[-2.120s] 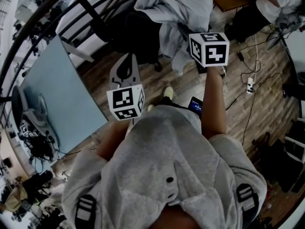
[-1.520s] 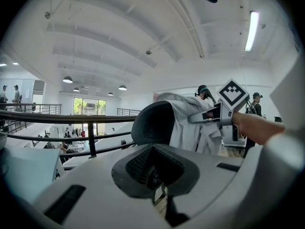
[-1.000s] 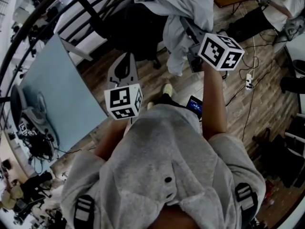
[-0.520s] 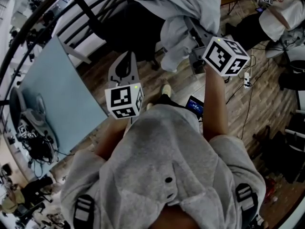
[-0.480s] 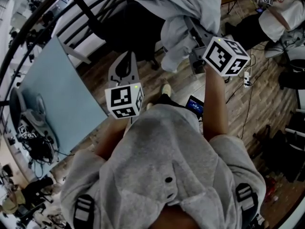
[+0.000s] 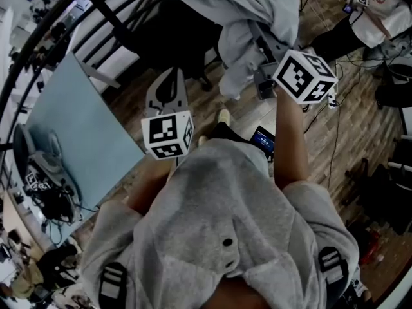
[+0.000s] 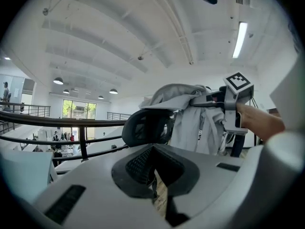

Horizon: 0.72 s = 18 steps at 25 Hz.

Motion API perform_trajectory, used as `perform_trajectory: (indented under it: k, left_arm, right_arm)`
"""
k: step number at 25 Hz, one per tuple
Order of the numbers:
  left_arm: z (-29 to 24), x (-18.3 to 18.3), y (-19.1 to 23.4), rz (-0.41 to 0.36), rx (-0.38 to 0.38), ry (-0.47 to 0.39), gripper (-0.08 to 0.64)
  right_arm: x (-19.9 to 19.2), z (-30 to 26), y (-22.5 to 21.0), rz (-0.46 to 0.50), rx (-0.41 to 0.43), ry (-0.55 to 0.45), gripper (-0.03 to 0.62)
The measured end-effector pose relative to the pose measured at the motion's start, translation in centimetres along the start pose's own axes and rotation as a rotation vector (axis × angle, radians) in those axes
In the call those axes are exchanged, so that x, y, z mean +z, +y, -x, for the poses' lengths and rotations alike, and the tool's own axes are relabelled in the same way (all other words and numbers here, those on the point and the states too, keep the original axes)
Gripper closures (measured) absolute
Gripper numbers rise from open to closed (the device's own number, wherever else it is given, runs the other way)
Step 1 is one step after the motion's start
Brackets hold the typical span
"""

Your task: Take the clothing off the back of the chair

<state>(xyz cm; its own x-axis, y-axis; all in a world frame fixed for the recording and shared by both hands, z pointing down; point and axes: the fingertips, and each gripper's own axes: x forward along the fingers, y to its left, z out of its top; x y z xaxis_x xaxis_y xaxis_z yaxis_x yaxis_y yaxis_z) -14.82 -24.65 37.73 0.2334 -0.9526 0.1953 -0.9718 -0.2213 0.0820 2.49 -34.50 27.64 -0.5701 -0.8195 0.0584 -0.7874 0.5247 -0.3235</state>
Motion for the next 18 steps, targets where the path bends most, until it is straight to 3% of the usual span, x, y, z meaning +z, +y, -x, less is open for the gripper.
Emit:
perform_trajectory:
  k: [18]
  left_arm:
    - [3.0, -0.5, -1.2, -0.007, -0.022, -0.017, 0.549]
  right_arm:
    - [1.9, 5.8, 2.1, 0.015, -0.006, -0.117, 0.448]
